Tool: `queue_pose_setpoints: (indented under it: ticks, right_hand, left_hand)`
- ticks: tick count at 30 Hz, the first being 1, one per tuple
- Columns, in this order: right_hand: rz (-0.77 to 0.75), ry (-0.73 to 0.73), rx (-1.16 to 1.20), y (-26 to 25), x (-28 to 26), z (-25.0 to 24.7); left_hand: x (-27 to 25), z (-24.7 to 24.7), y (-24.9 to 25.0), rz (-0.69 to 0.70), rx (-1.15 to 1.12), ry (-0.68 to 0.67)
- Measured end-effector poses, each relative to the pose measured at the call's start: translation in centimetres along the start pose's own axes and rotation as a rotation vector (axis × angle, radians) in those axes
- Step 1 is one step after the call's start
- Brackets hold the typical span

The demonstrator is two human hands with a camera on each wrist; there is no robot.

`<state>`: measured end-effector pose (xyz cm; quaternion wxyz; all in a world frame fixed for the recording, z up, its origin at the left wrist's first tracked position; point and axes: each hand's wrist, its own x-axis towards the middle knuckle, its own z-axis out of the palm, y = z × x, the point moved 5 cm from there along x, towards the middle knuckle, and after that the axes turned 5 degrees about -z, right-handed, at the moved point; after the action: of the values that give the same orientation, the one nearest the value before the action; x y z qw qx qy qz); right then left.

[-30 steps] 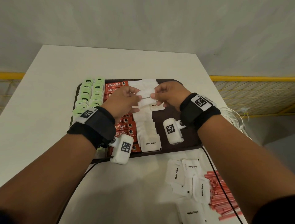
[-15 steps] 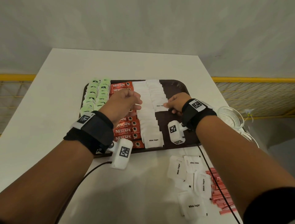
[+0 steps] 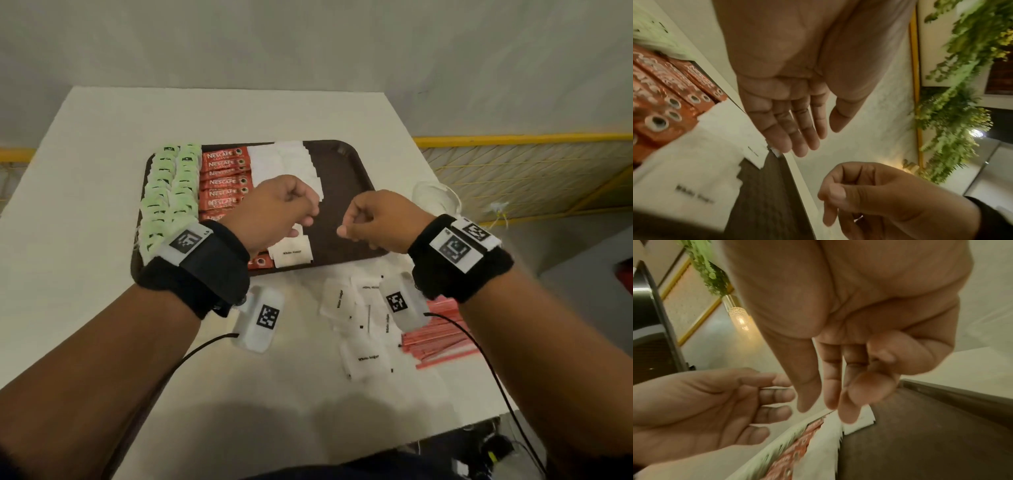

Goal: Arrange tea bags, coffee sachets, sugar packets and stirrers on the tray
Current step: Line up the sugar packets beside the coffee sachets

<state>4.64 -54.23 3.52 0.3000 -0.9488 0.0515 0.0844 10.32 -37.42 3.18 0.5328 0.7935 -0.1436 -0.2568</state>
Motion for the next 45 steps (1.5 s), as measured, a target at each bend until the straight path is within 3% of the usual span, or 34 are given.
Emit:
queue_pose_setpoints:
  ticks: [7,9,12,21,30,38,45]
  right_hand:
    - [0.011,-0.166,-0.198,3.8,-10.0,4.8]
    - [0.065,-0.128,-0.228,5.0,-11.1,5.5]
    - [0.109,-0.085,-0.279,5.9,-11.4,5.8]
    - [-0.019,-0.188,-0.407,4.8,-9.3,6.5]
    - [-0.069,-0.127,-0.339,3.5,-9.6,7.4]
    - [-0.09,-0.094,-0.251,3.4,-10.2,7.0]
    - [-0.129,-0.205,-0.412,3.2,-10.8,7.4]
  left_hand:
    - [-4.4,7.0,-3.0,0.125,0.621,-0.211]
    - [-4.6,7.7,-4.1,0.103,0.866,-0.19]
    - [-4.5,8.5,-5.0,0.033,1.013,-0.137]
    - [-4.2,10.8,-5.7,-0.009,1.016,-0.158]
    - [-5.2,9.4,-5.5,-0.079,0.851,-0.192]
    - [-5.2,9.6,-6.0,-0.074,0.889,-0.203]
    - [-5.5,10.3,-6.1,-0.041,0.944,-0.258]
